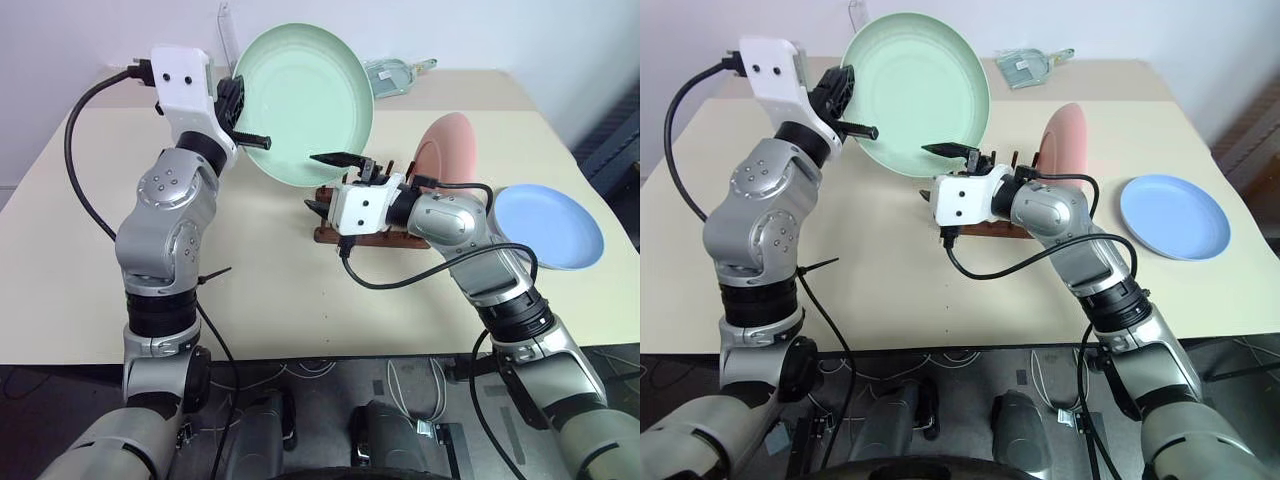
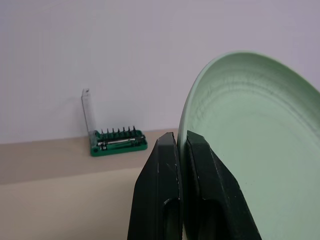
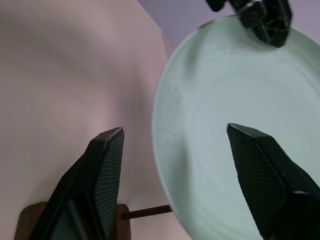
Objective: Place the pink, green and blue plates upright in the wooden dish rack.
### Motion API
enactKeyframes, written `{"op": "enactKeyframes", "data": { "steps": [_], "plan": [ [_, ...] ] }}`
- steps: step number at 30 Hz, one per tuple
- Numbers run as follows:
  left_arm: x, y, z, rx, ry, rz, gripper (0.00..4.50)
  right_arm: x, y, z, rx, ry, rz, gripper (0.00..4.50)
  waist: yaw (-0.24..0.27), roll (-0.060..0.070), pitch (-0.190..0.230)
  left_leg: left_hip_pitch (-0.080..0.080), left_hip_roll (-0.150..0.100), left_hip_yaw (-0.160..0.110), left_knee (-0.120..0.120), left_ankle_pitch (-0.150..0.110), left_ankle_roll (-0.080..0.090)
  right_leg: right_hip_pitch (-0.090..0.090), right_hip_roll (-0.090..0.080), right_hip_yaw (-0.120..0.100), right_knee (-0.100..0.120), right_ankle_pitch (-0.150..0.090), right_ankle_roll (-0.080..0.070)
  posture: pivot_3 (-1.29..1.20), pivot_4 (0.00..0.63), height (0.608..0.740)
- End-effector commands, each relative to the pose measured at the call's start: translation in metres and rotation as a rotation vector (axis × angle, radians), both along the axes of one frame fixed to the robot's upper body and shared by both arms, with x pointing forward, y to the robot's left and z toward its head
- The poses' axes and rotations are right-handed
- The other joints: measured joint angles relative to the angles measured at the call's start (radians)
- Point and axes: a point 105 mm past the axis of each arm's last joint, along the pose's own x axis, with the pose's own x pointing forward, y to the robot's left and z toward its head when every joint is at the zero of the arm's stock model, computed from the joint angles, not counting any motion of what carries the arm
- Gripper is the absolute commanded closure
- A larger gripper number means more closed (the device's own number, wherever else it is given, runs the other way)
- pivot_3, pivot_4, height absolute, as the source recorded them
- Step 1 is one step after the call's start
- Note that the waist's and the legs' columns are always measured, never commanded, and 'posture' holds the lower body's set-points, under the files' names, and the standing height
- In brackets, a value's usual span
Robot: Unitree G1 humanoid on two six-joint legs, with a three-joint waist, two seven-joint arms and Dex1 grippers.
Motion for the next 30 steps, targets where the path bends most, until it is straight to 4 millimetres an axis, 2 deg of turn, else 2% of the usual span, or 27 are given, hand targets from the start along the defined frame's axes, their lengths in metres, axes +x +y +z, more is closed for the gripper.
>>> {"op": "enactKeyframes", "data": {
  "steps": [1,6,7,9,14,19,22,28,29,30],
  "plan": [
    [-0.011,-0.007,0.022,-0.004,-0.094,-0.029,4.50,-0.002,0.008,0.004,0.018,-0.038,-0.006,1.07,0.000,0.000,0.000,0.000,0.000,0.000,0.000,0.000,0.000,0.000,0.000,0.000,0.000,0.000,0.000,0.00,0.150,0.736],
    [-0.016,-0.016,0.024,-0.007,-0.097,-0.087,4.50,0.015,0.006,-0.001,-0.008,-0.101,-0.094,1.07,0.001,0.000,0.000,0.000,0.000,0.000,0.000,0.000,0.000,0.000,0.000,0.000,0.000,0.000,0.000,0.00,0.150,0.736],
    [-0.017,-0.016,0.024,-0.005,-0.094,-0.090,4.50,0.016,0.005,-0.002,-0.012,-0.107,-0.100,1.30,0.002,0.000,0.000,0.000,0.000,0.000,0.000,0.000,0.000,0.000,0.000,0.000,0.000,0.000,0.000,0.00,0.150,0.736],
    [-0.017,-0.017,0.022,-0.003,-0.089,-0.093,4.50,0.017,0.005,-0.003,-0.015,-0.111,-0.101,1.90,0.001,0.000,0.000,0.000,0.000,0.000,0.000,0.000,0.000,0.000,0.000,0.000,0.000,0.000,0.000,0.00,0.150,0.736],
    [-0.016,-0.016,0.022,-0.002,-0.081,-0.093,4.50,0.017,0.006,-0.002,-0.012,-0.118,-0.098,4.47,-0.001,0.000,0.000,0.000,0.000,0.000,0.000,0.000,0.000,0.000,0.000,0.000,0.000,0.000,0.000,0.00,0.150,0.736],
    [-0.015,-0.017,0.020,-0.015,-0.068,-0.106,4.50,0.017,0.006,-0.002,-0.012,-0.131,-0.099,4.47,0.000,0.000,0.000,0.000,0.000,0.000,0.000,0.000,0.000,0.000,0.000,0.000,0.000,0.000,0.000,0.00,0.150,0.736],
    [-0.015,-0.016,0.021,-0.066,-0.068,-0.132,3.47,0.017,0.006,-0.001,-0.013,-0.143,-0.104,4.50,0.001,0.000,0.000,0.000,0.000,0.000,0.000,0.000,0.000,0.000,0.000,0.000,0.000,0.000,0.000,0.00,0.150,0.736],
    [-0.014,-0.006,0.026,-0.154,-0.077,-0.125,0.32,0.016,0.006,0.000,-0.014,-0.154,-0.102,4.50,-0.002,0.000,0.000,0.000,0.000,0.000,0.000,0.000,0.000,0.000,0.000,0.000,0.000,0.000,0.000,0.00,0.150,0.736],
    [-0.014,0.002,0.032,-0.219,-0.093,-0.113,0.06,0.016,0.006,0.001,-0.012,-0.156,-0.100,4.50,-0.002,0.000,0.000,0.000,0.000,0.000,0.000,0.000,0.000,0.000,0.000,0.000,0.000,0.000,0.000,0.00,0.150,0.736],
    [-0.014,0.007,0.037,-0.267,-0.103,-0.106,0.06,0.016,0.006,0.001,-0.011,-0.157,-0.099,4.50,-0.001,0.000,0.000,0.000,0.000,0.000,0.000,0.000,0.000,0.000,0.000,0.000,0.000,0.000,0.000,0.00,0.150,0.736]
  ]
}}
